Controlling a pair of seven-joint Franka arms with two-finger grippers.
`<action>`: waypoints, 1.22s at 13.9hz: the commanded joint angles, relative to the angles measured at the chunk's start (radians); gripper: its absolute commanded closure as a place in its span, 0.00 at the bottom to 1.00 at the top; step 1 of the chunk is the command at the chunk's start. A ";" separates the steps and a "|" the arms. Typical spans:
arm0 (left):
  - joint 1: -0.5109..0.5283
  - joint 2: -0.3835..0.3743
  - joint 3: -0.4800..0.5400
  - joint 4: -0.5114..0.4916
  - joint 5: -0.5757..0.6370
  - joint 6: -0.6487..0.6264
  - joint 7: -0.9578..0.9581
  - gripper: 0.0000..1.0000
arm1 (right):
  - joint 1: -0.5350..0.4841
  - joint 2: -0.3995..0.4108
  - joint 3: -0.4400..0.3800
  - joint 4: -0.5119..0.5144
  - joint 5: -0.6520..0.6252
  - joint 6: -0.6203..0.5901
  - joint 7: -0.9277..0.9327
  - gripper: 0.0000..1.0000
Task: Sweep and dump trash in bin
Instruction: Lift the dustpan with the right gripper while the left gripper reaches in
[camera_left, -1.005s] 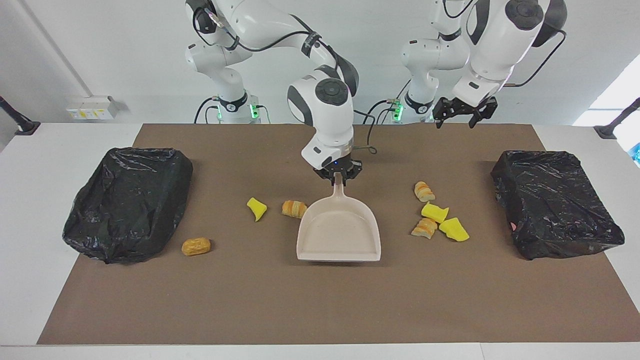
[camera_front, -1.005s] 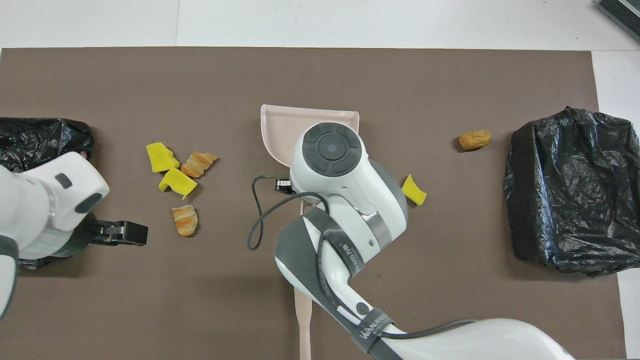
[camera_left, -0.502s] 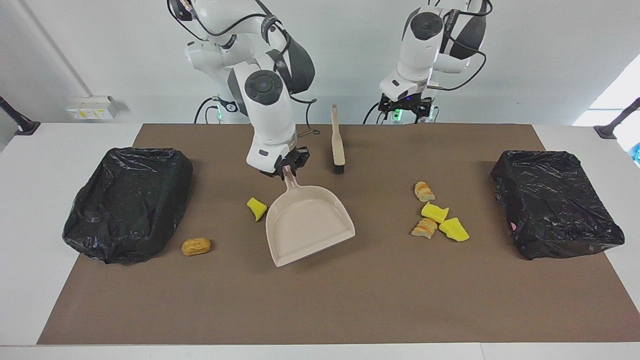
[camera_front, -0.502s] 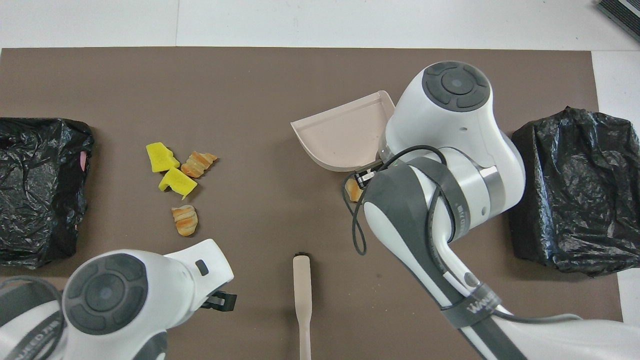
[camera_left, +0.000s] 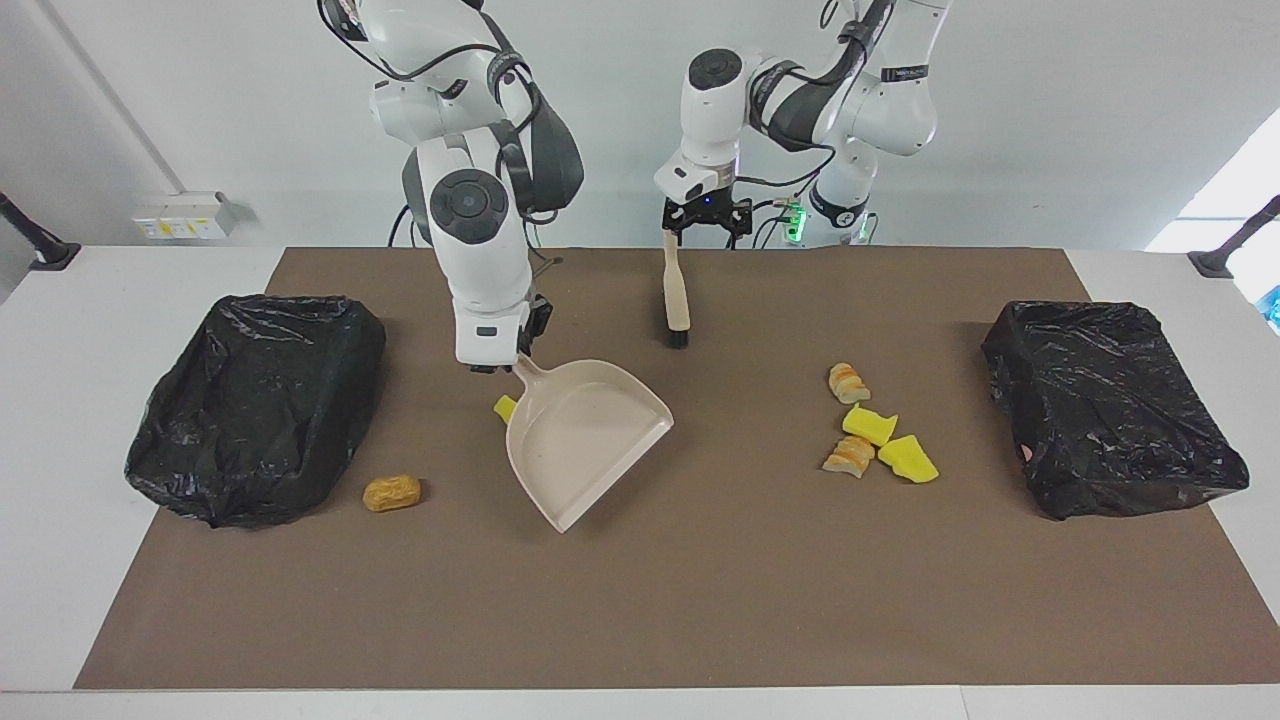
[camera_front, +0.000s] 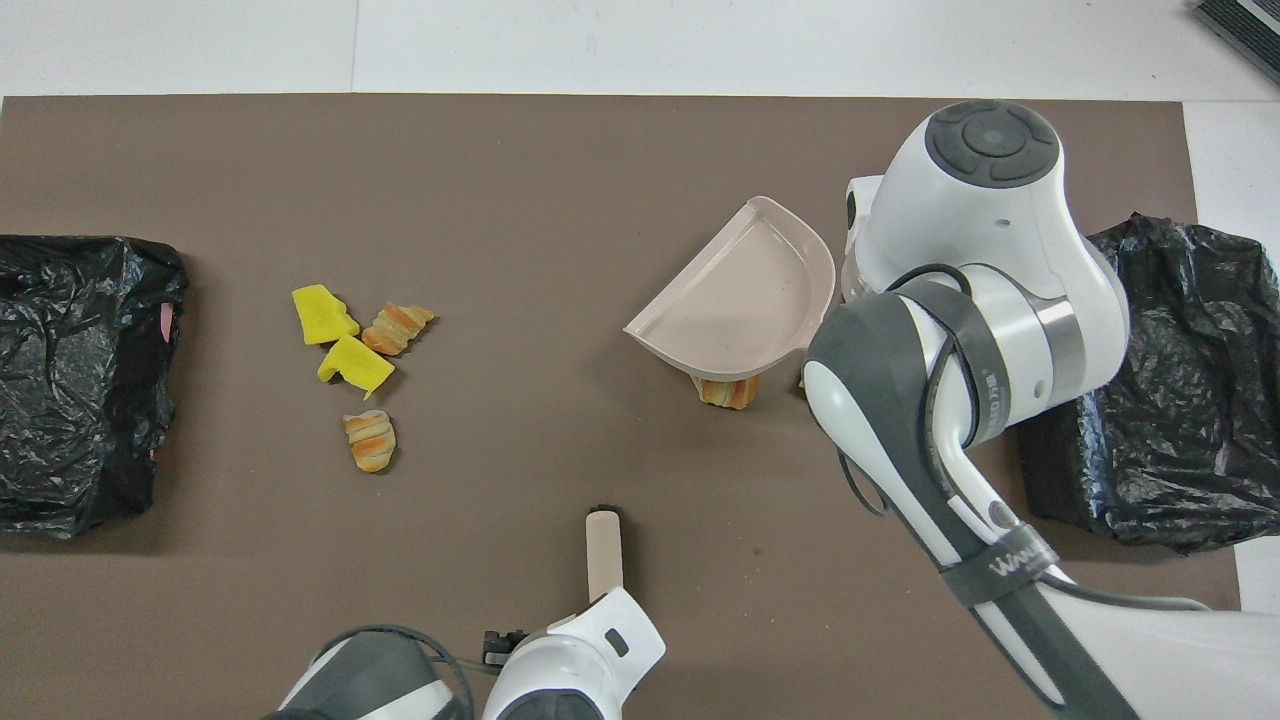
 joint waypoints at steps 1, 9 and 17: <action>-0.070 0.081 0.022 -0.010 -0.007 0.097 -0.054 0.00 | -0.006 -0.043 0.014 -0.050 -0.064 0.008 -0.186 1.00; -0.134 0.073 0.024 -0.042 -0.007 0.097 -0.057 0.28 | -0.007 -0.089 0.014 -0.126 -0.138 0.014 -0.515 1.00; -0.076 0.058 0.035 0.033 -0.005 -0.109 0.023 1.00 | -0.013 -0.109 0.015 -0.168 -0.140 0.020 -0.538 1.00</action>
